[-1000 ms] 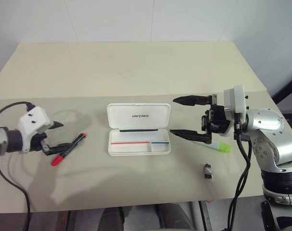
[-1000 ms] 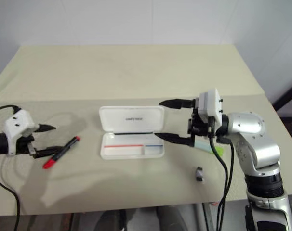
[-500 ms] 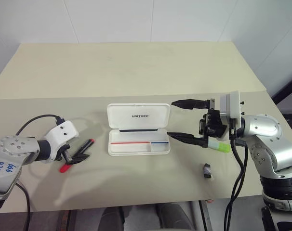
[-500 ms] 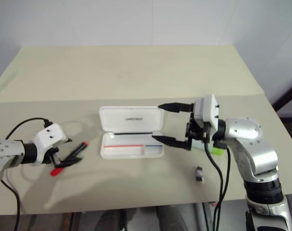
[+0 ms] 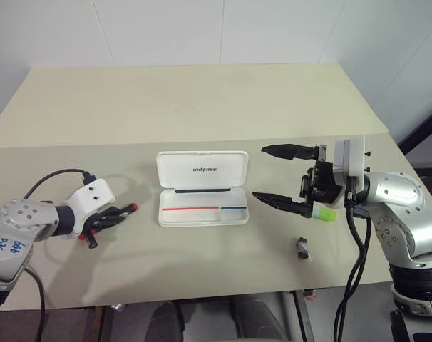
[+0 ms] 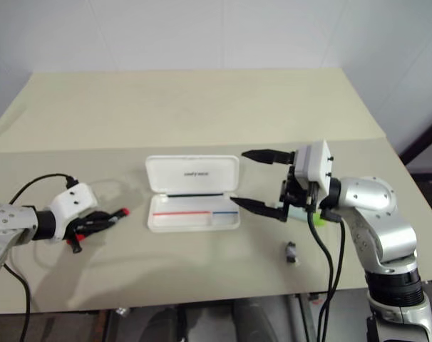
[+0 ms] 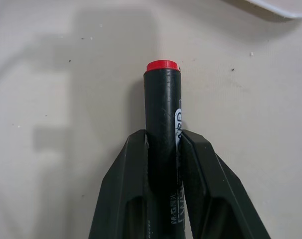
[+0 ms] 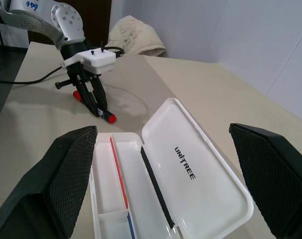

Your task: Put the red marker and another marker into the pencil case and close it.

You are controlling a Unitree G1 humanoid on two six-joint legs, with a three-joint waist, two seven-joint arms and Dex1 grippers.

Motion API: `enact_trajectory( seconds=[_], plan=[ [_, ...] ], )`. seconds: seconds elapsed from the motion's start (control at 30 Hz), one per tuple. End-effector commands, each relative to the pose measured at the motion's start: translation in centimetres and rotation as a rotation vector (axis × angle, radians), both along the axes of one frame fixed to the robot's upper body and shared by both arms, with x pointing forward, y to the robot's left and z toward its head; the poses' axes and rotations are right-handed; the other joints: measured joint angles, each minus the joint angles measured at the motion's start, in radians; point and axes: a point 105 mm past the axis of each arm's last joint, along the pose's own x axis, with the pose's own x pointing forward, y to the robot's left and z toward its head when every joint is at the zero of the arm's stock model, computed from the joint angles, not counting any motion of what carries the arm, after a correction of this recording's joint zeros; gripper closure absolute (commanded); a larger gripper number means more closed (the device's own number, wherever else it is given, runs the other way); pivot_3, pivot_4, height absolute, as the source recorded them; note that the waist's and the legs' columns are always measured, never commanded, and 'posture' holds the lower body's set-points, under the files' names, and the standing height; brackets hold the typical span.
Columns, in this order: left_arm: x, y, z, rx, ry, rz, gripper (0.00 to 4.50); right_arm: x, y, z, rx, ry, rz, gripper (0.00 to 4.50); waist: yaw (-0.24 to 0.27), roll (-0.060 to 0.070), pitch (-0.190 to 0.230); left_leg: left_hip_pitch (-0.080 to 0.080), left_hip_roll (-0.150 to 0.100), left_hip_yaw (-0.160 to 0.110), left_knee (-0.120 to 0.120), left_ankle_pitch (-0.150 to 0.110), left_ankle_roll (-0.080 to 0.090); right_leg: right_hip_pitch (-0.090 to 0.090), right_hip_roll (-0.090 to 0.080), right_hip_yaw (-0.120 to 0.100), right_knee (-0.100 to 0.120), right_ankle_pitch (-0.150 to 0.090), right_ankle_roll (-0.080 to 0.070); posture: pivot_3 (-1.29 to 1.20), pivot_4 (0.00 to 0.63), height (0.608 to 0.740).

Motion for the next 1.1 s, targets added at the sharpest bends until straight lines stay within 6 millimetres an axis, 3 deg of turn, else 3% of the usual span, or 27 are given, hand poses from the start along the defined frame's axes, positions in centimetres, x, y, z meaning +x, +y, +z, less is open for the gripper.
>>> enact_trajectory(
  seconds=[0.03, 0.17, 0.27, 0.47, 0.83, 1.1],
  plan=[
    [0.1, 0.9, 2.9, -0.002, -0.038, -0.062, 3.94, 0.0, -0.6, 0.5, -0.01, -0.025, -0.004, 0.0, -0.001, -0.001, 0.0, 0.0, 0.0, 0.0, 0.0, 0.0, 0.0, 0.0, 0.0, 0.0, 0.0, 0.0, 0.0, 0.0, 0.15, 0.74],
    [-0.3, 0.7, 4.7, 0.016, -0.024, -0.154, 3.94, 0.6, -1.1, 0.3, -0.019, -0.014, -0.023, 0.0, 0.004, -0.001, 0.0, -0.003, 0.0, 0.0, -0.004, 0.0, -0.001, -0.003, -0.001, 0.0, -0.002, 0.0, 0.0, 0.0, 0.15, 0.74],
    [-1.0, -1.3, 6.1, -0.043, 0.011, -0.27, 3.94, 1.0, -1.3, 0.1, -0.021, -0.01, -0.038, 0.0, 0.009, -0.001, 0.0, -0.003, -0.001, 0.001, -0.006, -0.002, -0.004, -0.003, -0.001, -0.001, -0.002, 0.005, 0.015, 0.0, 0.15, 0.74],
    [-0.4, -5.6, 7.0, -0.096, 0.001, -0.403, 3.94, 1.0, -1.7, -0.2, -0.033, -0.01, -0.061, 0.0, 0.026, -0.001, 0.001, -0.005, -0.001, 0.0, -0.007, -0.005, -0.006, -0.006, -0.001, -0.002, -0.002, 0.001, 0.016, 0.0, 0.15, 0.74],
    [2.3, -15.0, 6.0, -0.238, -0.055, -0.593, 3.94, -1.2, -3.9, -1.1, -0.102, -0.014, -0.104, 0.0, 0.061, -0.001, 0.001, -0.005, -0.002, -0.001, -0.001, -0.005, -0.005, -0.002, 0.0, -0.001, -0.001, 0.002, 0.019, 0.0, 0.15, 0.74],
    [4.1, -19.1, 5.0, -0.201, -0.113, -0.679, 3.94, -2.1, -4.5, -1.8, -0.117, 0.002, -0.168, 0.0, 0.059, -0.001, 0.001, -0.005, -0.002, -0.002, 0.008, -0.005, -0.005, 0.002, 0.0, -0.001, 0.0, 0.004, 0.022, 0.0, 0.15, 0.74]
  ],
)
